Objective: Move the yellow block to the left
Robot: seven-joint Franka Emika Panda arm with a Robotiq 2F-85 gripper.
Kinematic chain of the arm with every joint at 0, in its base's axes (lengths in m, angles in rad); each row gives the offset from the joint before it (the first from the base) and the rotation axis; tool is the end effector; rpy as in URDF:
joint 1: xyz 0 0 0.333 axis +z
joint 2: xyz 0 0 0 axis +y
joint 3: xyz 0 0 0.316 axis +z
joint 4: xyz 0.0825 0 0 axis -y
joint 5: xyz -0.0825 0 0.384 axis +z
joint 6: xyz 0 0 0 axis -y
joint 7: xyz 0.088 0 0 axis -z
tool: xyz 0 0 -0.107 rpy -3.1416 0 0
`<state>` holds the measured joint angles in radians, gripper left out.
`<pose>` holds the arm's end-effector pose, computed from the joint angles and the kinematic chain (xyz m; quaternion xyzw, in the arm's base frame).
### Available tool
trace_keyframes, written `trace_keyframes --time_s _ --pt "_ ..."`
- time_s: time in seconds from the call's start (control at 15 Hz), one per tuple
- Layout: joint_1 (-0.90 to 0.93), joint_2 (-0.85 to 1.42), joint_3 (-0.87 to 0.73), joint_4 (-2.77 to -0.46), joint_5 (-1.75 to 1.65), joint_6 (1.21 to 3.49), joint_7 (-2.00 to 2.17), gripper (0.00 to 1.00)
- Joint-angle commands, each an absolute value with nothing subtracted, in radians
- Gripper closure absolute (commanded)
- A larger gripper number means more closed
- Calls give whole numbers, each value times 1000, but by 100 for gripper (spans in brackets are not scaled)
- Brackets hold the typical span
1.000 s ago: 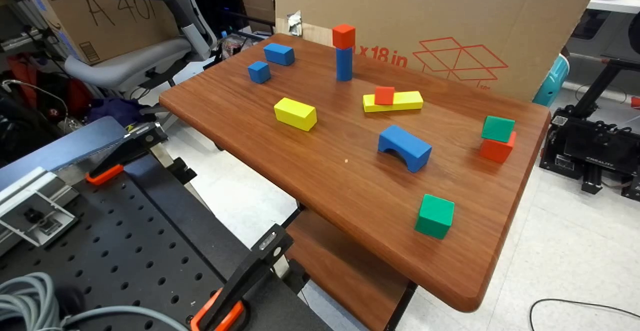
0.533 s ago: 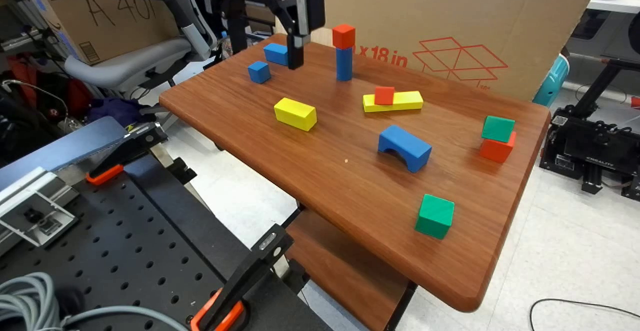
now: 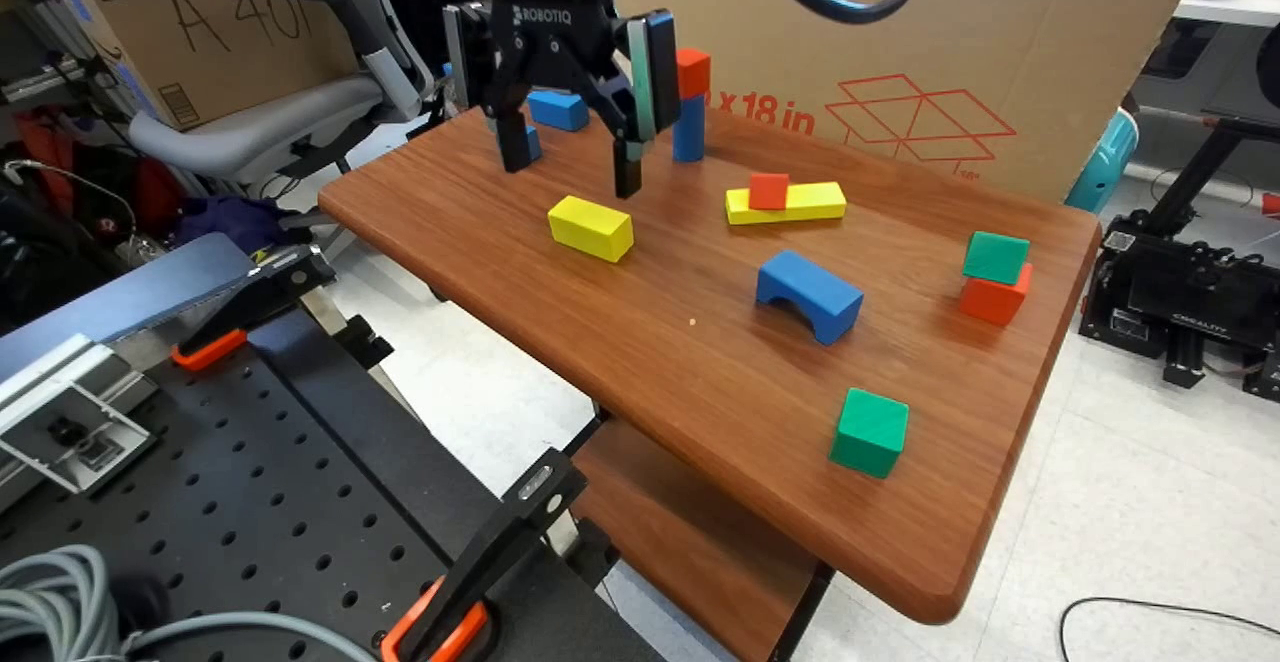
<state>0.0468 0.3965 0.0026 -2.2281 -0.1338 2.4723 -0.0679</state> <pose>0.5297 0.0266 0.1805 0.9899 0.1136 -0.0762 0.0362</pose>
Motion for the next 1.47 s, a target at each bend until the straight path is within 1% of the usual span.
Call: trace_keyframes --time_s 0.0,0.67,1.4 --pt "52 458 0 -2188 -162 2493 -71 0" --pt "67 538 -41 -2181 -234 2502 -53 0" --pt "119 610 -22 -2101 -250 2476 -48 0"
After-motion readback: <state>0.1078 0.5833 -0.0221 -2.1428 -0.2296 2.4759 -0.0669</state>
